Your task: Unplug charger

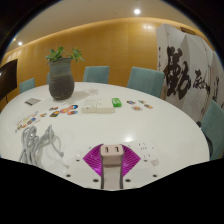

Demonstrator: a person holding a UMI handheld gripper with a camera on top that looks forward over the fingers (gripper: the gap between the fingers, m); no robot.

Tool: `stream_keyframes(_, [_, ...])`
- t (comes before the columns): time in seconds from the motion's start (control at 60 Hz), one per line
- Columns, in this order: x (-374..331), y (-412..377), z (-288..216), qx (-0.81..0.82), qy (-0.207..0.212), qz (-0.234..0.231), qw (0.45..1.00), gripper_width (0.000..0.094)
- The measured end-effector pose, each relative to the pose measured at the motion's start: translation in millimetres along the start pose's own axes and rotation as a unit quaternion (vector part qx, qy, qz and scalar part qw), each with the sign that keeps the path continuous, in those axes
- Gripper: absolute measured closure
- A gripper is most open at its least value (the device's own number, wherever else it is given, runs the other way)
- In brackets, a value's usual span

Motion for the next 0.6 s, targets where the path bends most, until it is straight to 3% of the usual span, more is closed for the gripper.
stream_keyframes(0.15, [-0.3, 0.3, -7.4, 0.017, -0.021, -0.002, 1.0, 0.0779])
stream_keyframes(0.183, [-12.4, -4.4, -37.6, 0.005, 0.026, -0.002, 1.0, 0.078])
stream_keyframes(0.267, [-63.2, -21.9, -151.5, -0.071, 0.185, -0.017, 0.98, 0.0781])
stream_keyframes(0.283, [-82.4, -19.6, -189.7, -0.066, 0.207, -0.023, 0.976, 0.0781])
stream_keyframes(0.333, [-100.5, -15.8, -228.4, -0.046, 0.261, -0.033, 0.964, 0.0781])
stream_keyframes(0.4, [-125.7, 10.9, -269.5, -0.011, 0.297, -0.036, 0.954, 0.0778])
stream_keyframes(0.467, [-122.2, 52.1, -269.7, -0.007, 0.285, -0.018, 0.958, 0.0772])
stream_keyframes(0.517, [-106.4, 74.8, -237.6, -0.012, 0.252, -0.002, 0.968, 0.0758])
stream_keyframes(0.6, [-73.7, 124.8, -184.7, -0.005, 0.129, 0.021, 0.991, 0.0723])
Point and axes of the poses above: the point between the fingertips, and its own axes, seen from behind it with the camera up: y to the right, z down, x forward, the way the camera looks, the point moved 10 cm from there along -x, backward, against the way the camera looks, and after that the axes turned 11 degrees about -z, right-handed, at the moved point
